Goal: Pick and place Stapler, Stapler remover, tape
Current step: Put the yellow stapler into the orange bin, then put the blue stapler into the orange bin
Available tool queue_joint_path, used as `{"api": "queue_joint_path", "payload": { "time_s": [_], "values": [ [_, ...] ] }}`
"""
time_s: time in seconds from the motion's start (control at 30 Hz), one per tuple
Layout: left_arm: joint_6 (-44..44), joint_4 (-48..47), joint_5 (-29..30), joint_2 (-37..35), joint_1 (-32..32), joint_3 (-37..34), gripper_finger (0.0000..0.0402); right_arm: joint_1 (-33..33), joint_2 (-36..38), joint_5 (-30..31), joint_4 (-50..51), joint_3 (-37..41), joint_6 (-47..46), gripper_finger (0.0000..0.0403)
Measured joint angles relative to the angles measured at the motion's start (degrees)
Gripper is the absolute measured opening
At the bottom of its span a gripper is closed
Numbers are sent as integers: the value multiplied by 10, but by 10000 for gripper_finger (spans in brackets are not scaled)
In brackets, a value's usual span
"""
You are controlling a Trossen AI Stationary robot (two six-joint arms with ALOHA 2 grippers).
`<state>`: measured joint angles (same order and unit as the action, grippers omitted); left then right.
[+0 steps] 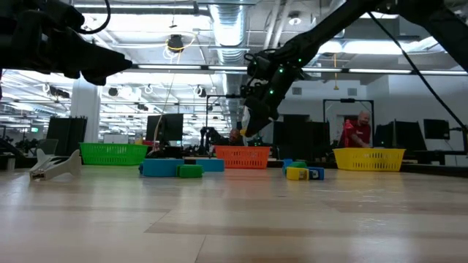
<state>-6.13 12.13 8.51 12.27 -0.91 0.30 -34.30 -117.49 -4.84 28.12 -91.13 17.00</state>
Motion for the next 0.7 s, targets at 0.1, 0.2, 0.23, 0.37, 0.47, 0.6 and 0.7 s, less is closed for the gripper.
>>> {"api": "queue_joint_path", "payload": {
  "time_s": [0.1, 0.2, 0.23, 0.37, 0.47, 0.6, 0.7],
  "values": [
    [0, 2, 0, 0, 0, 0, 168, 0, 0, 0, 1, 0, -1, 76],
    [0, 4, 0, 0, 0, 0, 168, 0, 0, 0, 0, 0, -1, 99],
    [0, 4, 0, 0, 0, 0, 168, 0, 0, 0, 0, 0, -1, 107],
    [0, 5, 0, 0, 0, 0, 168, 0, 0, 0, 1, 0, -1, 144],
    [0, 9, 0, 0, 0, 0, 168, 0, 0, 0, 1, 0, -1, 169],
    [0, 9, 0, 0, 0, 0, 168, 1, 0, 0, 6, 0, -1, 195],
    [0, 9, 0, 0, 0, 0, 168, 2, 0, -1, 14, 0, -1, 206]
  ]
}}
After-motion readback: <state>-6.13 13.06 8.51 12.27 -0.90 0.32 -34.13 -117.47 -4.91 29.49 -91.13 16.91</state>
